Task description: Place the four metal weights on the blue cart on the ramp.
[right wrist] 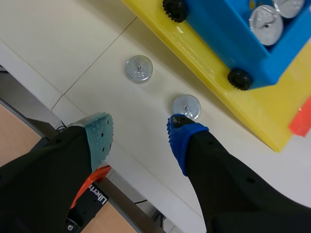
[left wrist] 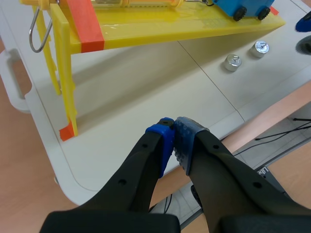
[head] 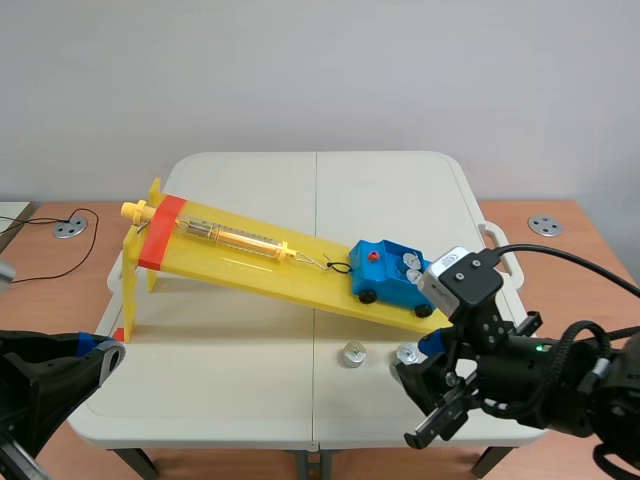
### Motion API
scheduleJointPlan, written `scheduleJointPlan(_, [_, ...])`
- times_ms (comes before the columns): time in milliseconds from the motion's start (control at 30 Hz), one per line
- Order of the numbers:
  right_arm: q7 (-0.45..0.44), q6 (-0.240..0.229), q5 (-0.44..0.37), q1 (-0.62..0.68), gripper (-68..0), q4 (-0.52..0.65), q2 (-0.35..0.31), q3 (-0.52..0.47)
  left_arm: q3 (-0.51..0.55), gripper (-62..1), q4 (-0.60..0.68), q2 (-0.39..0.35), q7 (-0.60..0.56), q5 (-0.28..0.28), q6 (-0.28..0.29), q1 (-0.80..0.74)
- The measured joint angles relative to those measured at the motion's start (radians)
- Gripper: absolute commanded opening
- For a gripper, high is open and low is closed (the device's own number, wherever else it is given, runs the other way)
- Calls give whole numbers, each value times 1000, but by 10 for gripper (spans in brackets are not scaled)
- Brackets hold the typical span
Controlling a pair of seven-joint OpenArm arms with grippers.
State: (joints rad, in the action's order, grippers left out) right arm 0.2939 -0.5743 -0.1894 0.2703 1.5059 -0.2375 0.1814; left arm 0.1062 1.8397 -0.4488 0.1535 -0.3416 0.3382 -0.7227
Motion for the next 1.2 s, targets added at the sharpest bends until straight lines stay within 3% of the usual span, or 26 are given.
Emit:
scheduleJointPlan(500, [-73, 122, 123, -152, -406, -217, 82, 113, 0, -581, 0, 0, 0, 0, 0, 0])
scheduleJointPlan(1200, [-156, 141, 138, -215, -418, -335, 114, 161, 0, -581, 0, 0, 0, 0, 0, 0])
